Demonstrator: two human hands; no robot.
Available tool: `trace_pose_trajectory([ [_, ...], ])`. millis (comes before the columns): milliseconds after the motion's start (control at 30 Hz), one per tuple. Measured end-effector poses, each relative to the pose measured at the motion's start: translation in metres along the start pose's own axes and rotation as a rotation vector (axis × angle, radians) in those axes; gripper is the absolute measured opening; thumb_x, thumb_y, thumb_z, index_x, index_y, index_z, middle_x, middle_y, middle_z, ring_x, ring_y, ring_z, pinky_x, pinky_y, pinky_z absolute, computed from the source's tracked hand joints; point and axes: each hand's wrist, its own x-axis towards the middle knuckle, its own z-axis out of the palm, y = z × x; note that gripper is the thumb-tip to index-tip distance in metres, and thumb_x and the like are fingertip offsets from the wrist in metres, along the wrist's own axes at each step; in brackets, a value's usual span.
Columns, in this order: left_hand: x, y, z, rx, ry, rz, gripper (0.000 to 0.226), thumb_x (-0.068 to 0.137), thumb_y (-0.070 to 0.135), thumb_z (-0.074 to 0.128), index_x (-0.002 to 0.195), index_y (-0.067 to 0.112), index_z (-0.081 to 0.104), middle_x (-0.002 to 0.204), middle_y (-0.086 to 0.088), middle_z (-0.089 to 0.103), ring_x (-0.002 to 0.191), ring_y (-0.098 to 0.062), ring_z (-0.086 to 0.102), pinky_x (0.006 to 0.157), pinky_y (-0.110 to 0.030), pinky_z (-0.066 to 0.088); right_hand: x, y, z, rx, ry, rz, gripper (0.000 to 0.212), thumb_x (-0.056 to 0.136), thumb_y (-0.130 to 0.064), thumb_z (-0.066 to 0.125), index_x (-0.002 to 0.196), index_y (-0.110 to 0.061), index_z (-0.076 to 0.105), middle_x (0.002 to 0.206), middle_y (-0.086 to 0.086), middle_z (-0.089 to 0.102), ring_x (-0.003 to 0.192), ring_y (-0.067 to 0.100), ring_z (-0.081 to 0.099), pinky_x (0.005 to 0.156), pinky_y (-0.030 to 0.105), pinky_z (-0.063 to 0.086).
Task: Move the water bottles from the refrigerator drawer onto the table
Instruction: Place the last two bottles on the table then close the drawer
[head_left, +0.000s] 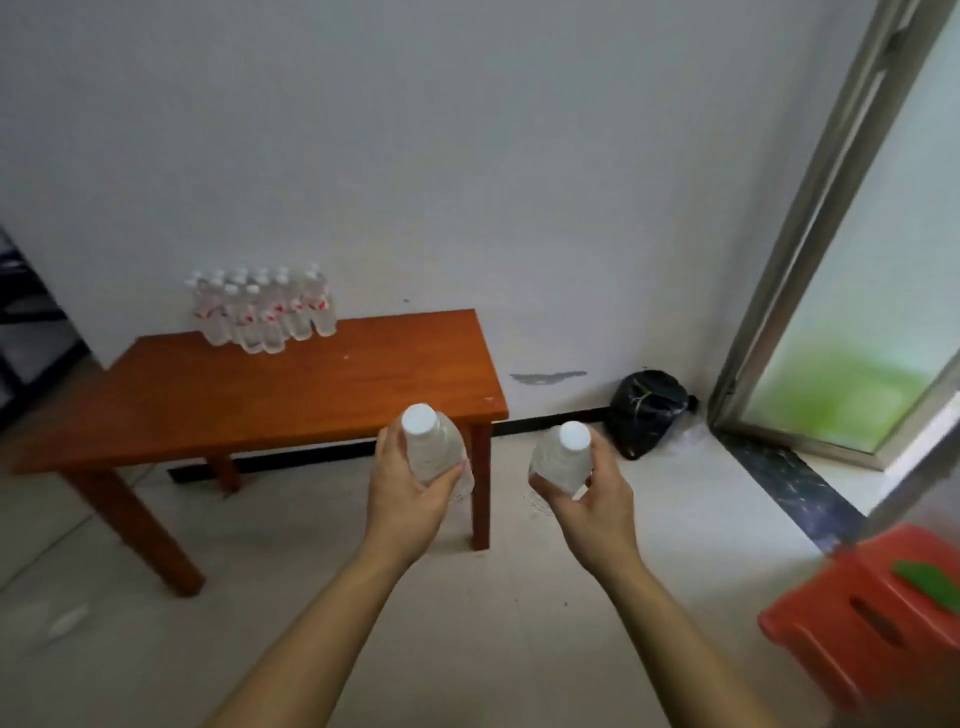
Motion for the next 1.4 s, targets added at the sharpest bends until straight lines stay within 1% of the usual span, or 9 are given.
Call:
trace_pose_trajectory([
  [100,0.051,-0.037,-0.063,0.052,0.052,-0.013,0.080,0.076,0.022,0.085,0.142,0.030,0.039,0.129,0.009,0.048,0.119,-0.013,0.050,0.099,-0.033,0.046,0.031,-0.022,0.087,-0.005,-0.104,-0.010,0.074,0.076,-0.026,0.085,0.132,-0.046,0.041,0.123,-0.023,0.054,0.114,0.001,0.051,0.097,0.026,0.044],
  [233,0.112,-0.068,-0.127,0.120,0.088,-0.004,0.078,0.075,0.019,0.085,0.136,0.035,0.039,0.126,0.011,0.043,0.118,-0.010,0.047,0.102,-0.032,0.042,0.069,-0.050,0.179,0.035,-0.216,-0.039,0.076,0.076,-0.026,0.085,0.138,-0.035,0.042,0.130,-0.013,0.056,0.121,0.010,0.052,0.101,0.030,0.046],
  [400,0.176,-0.105,-0.174,0.170,0.112,-0.022,0.077,0.074,0.015,0.086,0.130,0.038,0.039,0.128,0.011,0.039,0.117,-0.008,0.045,0.101,-0.032,0.042,0.115,-0.062,0.263,0.085,-0.286,-0.095,0.075,0.078,-0.030,0.084,0.139,-0.037,0.041,0.129,-0.019,0.055,0.119,-0.001,0.051,0.100,0.024,0.043],
  [567,0.244,-0.145,-0.185,0.204,0.149,-0.041,0.077,0.073,0.014,0.086,0.136,0.029,0.044,0.129,0.008,0.040,0.121,-0.010,0.045,0.103,-0.033,0.042,0.173,-0.047,0.332,0.108,-0.317,-0.127,0.070,0.078,-0.031,0.083,0.131,-0.047,0.040,0.120,-0.036,0.052,0.114,-0.015,0.049,0.090,0.005,0.041],
  [833,0.410,-0.181,-0.171,0.194,0.138,0.021,0.071,0.072,0.010,0.086,0.116,0.045,0.043,0.121,0.010,0.050,0.114,-0.011,0.053,0.090,-0.026,0.047,0.324,-0.013,0.434,0.143,-0.327,-0.116,0.072,0.079,-0.032,0.082,0.140,-0.034,0.044,0.131,-0.018,0.058,0.123,0.002,0.054,0.101,0.036,0.052],
  [1100,0.557,-0.221,-0.187,0.342,0.192,0.020,0.069,0.066,0.026,0.090,0.120,0.039,0.050,0.109,0.028,0.050,0.112,-0.010,0.049,0.086,-0.029,0.043,0.457,-0.018,0.519,0.115,-0.397,-0.141,0.076,0.077,-0.027,0.084,0.142,-0.027,0.044,0.135,-0.013,0.057,0.123,0.003,0.052,0.102,0.027,0.048],
  [1233,0.621,-0.267,-0.196,0.356,0.154,-0.005,0.070,0.060,0.047,0.087,0.122,0.038,0.055,0.115,0.018,0.063,0.112,-0.016,0.060,0.088,-0.044,0.055,0.496,-0.012,0.566,0.093,-0.470,-0.119,0.075,0.076,-0.029,0.085,0.140,-0.029,0.046,0.133,-0.018,0.057,0.122,0.002,0.054,0.099,0.024,0.049],
  [1333,0.666,-0.303,-0.198,0.349,0.131,-0.017,0.063,0.061,0.038,0.089,0.115,0.036,0.056,0.113,0.016,0.062,0.110,-0.015,0.060,0.089,-0.043,0.054,0.517,-0.001,0.601,0.023,-0.489,-0.081,0.077,0.075,-0.028,0.085,0.139,-0.034,0.045,0.130,-0.023,0.052,0.120,-0.002,0.049,0.093,0.011,0.040],
  [1400,0.697,-0.330,-0.201,0.367,0.100,-0.016,0.066,0.060,0.034,0.091,0.117,0.030,0.058,0.114,0.010,0.059,0.107,-0.013,0.058,0.089,-0.040,0.052,0.532,0.008,0.627,-0.043,-0.476,-0.053,0.080,0.073,-0.029,0.086,0.141,-0.034,0.044,0.132,-0.018,0.052,0.120,0.000,0.048,0.098,0.019,0.041],
])
